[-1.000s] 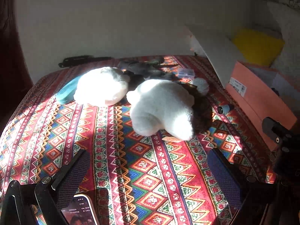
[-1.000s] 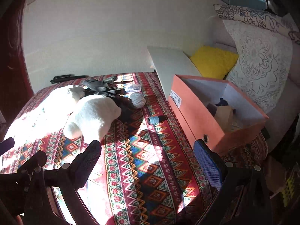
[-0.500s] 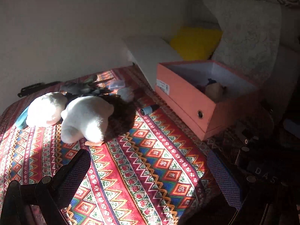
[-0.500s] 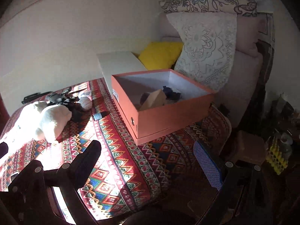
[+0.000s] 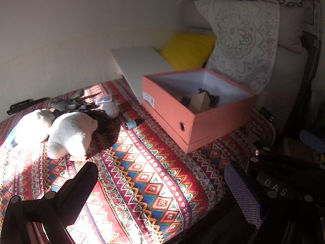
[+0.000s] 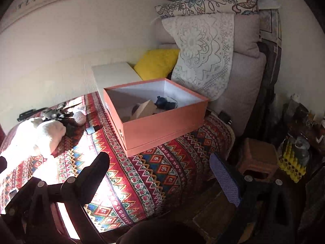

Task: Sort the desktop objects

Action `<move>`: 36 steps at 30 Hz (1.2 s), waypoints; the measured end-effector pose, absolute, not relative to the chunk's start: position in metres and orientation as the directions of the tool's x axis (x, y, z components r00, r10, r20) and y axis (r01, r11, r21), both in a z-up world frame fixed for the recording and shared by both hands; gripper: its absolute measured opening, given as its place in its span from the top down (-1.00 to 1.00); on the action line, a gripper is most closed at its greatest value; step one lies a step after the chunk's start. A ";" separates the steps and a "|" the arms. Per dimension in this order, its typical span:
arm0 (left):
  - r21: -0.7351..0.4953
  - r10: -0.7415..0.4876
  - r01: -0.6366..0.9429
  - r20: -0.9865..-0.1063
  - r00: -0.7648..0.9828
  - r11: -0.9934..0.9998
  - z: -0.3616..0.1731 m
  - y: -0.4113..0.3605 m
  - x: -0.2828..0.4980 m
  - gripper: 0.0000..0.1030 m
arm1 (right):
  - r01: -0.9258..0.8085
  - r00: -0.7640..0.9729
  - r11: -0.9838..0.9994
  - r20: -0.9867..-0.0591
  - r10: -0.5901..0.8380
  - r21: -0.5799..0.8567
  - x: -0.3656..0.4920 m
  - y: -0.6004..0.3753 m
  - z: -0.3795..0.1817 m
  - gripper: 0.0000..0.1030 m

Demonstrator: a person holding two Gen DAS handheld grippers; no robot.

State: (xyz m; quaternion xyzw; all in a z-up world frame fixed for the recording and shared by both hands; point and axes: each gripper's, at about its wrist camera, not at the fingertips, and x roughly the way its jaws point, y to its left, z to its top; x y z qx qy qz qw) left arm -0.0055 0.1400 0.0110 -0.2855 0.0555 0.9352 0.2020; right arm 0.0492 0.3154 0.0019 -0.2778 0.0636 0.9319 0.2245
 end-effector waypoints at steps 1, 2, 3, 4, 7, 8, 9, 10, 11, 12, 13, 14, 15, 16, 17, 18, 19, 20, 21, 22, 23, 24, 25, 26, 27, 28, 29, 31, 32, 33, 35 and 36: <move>-0.011 0.347 -0.410 -0.555 -0.756 -0.912 0.011 0.140 -0.004 -0.99 | -0.454 -0.745 -0.891 -0.545 0.383 -0.005 0.050 0.316 0.002 -0.95; -0.010 0.347 -0.411 -0.554 -0.757 -0.912 0.012 0.141 -0.003 -0.99 | -0.455 -0.746 -0.891 -0.545 0.384 -0.004 0.051 0.317 0.003 -0.95; -0.008 0.346 -0.410 -0.552 -0.759 -0.912 0.012 0.141 -0.002 -0.99 | -0.455 -0.746 -0.890 -0.544 0.384 -0.003 0.052 0.317 0.003 -0.95; -0.006 0.345 -0.410 -0.550 -0.760 -0.912 0.013 0.141 0.000 -0.99 | -0.455 -0.747 -0.890 -0.543 0.383 -0.003 0.053 0.317 0.003 -0.95; -0.001 0.344 -0.410 -0.545 -0.765 -0.912 0.014 0.142 0.003 -0.99 | -0.454 -0.749 -0.891 -0.542 0.383 -0.001 0.055 0.316 0.004 -0.95; 0.001 0.343 -0.409 -0.543 -0.767 -0.912 0.014 0.142 0.004 -0.99 | -0.454 -0.749 -0.891 -0.541 0.383 -0.001 0.055 0.316 0.005 -0.95; 0.003 0.342 -0.408 -0.541 -0.768 -0.913 0.015 0.142 0.005 -0.99 | -0.454 -0.749 -0.891 -0.540 0.383 -0.001 0.056 0.315 0.005 -0.95; 0.004 0.341 -0.407 -0.540 -0.770 -0.913 0.015 0.142 0.006 -0.99 | -0.454 -0.749 -0.891 -0.540 0.383 -0.002 0.056 0.315 0.005 -0.95; 0.005 0.340 -0.406 -0.539 -0.771 -0.914 0.015 0.142 0.006 -0.99 | -0.454 -0.750 -0.891 -0.539 0.383 -0.002 0.057 0.315 0.005 -0.95; 0.006 0.339 -0.405 -0.538 -0.772 -0.914 0.015 0.142 0.007 -0.99 | -0.454 -0.750 -0.891 -0.539 0.383 -0.002 0.057 0.314 0.005 -0.95; 0.007 0.338 -0.404 -0.537 -0.773 -0.915 0.015 0.142 0.008 -0.99 | -0.453 -0.750 -0.891 -0.539 0.383 -0.003 0.057 0.313 0.005 -0.95; 0.007 0.338 -0.404 -0.536 -0.774 -0.915 0.015 0.142 0.008 -0.99 | -0.453 -0.750 -0.892 -0.540 0.383 -0.003 0.057 0.313 0.005 -0.95; 0.006 0.339 -0.405 -0.535 -0.774 -0.914 0.015 0.141 0.009 -0.99 | -0.452 -0.750 -0.892 -0.540 0.383 -0.004 0.057 0.313 0.005 -0.95; 0.004 0.343 -0.408 -0.533 -0.773 -0.913 0.014 0.141 0.009 -0.99 | -0.452 -0.749 -0.892 -0.540 0.382 -0.005 0.057 0.313 0.005 -0.95; 0.001 0.348 -0.411 -0.532 -0.772 -0.911 0.014 0.141 0.009 -0.99 | -0.452 -0.749 -0.892 -0.541 0.383 -0.005 0.057 0.312 0.005 -0.95; -0.004 0.356 -0.417 -0.529 -0.771 -0.909 0.014 0.141 0.010 -0.99 | -0.452 -0.748 -0.892 -0.542 0.383 -0.005 0.057 0.312 0.005 -0.95; -0.008 0.364 -0.423 -0.525 -0.769 -0.906 0.014 0.141 0.011 -0.98 | -0.452 -0.748 -0.892 -0.542 0.383 -0.006 0.057 0.312 0.004 -0.95; -0.011 0.373 -0.430 -0.519 -0.769 -0.903 0.015 0.141 0.012 -0.98 | -0.452 -0.747 -0.892 -0.543 0.383 -0.007 0.057 0.312 0.004 -0.95; -0.013 0.381 -0.437 -0.512 -0.770 -0.899 0.015 0.141 0.014 -0.98 | -0.452 -0.746 -0.892 -0.544 0.383 -0.008 0.057 0.311 0.004 -0.95; -0.011 0.387 -0.443 -0.507 -0.770 -0.897 0.015 0.141 0.015 -0.98 | -0.453 -0.745 -0.892 -0.545 0.384 -0.010 0.057 0.311 0.003 -0.95; -0.008 0.390 -0.446 -0.502 -0.772 -0.895 0.016 0.142 0.017 -0.98 | -0.454 -0.744 -0.891 -0.546 0.385 -0.011 0.056 0.311 0.003 -0.95; -0.003 0.388 -0.446 -0.498 -0.776 -0.895 0.016 0.142 0.018 -0.98 | -0.454 -0.743 -0.891 -0.546 0.386 -0.011 0.056 0.311 0.003 -0.95; 0.001 0.387 -0.446 -0.495 -0.778 -0.895 0.016 0.143 0.019 -0.98 | -0.455 -0.743 -0.891 -0.547 0.387 -0.012 0.056 0.311 0.003 -0.95; 0.001 0.388 -0.446 -0.495 -0.777 -0.895 0.016 0.143 0.019 -0.97 | -0.455 -0.742 -0.890 -0.547 0.387 -0.012 0.056 0.311 0.003 -0.95; 0.000 0.389 -0.447 -0.494 -0.778 -0.894 0.015 0.143 0.019 -0.97 | -0.456 -0.741 -0.890 -0.548 0.388 -0.013 0.056 0.311 0.002 -0.95; -0.001 0.391 -0.448 -0.492 -0.778 -0.894 0.015 0.142 0.019 -0.97 | -0.457 -0.741 -0.890 -0.547 0.389 -0.015 0.056 0.310 0.002 -0.95; -0.002 0.393 -0.450 -0.488 -0.779 -0.893 0.015 0.142 0.019 -0.97 | -0.457 -0.740 -0.889 -0.547 0.391 -0.016 0.055 0.309 0.002 -0.95; 0.001 0.399 -0.454 -0.477 -0.784 -0.891 0.015 0.141 0.020 -0.93 | -0.458 -0.739 -0.889 -0.547 0.393 -0.020 0.055 0.308 0.002 -0.95; 0.006 0.400 -0.456 -0.471 -0.786 -0.890 0.015 0.142 0.021 -0.91 | -0.458 -0.739 -0.889 -0.547 0.394 -0.021 0.055 0.308 0.001 -0.95; 0.011 0.400 -0.458 -0.467 -0.789 -0.889 0.015 0.142 0.022 -0.90 | -0.459 -0.738 -0.888 -0.548 0.394 -0.021 0.054 0.308 0.001 -0.95; 0.022 0.399 -0.461 -0.465 -0.790 -0.887 0.015 0.143 0.022 -0.89 | -0.460 -0.736 -0.888 -0.549 0.395 -0.022 0.054 0.308 0.000 -0.95; 0.021 0.399 -0.461 -0.467 -0.789 -0.887 0.014 0.143 0.021 -0.89 | -0.459 -0.736 -0.888 -0.550 0.395 -0.024 0.054 0.308 0.000 -0.95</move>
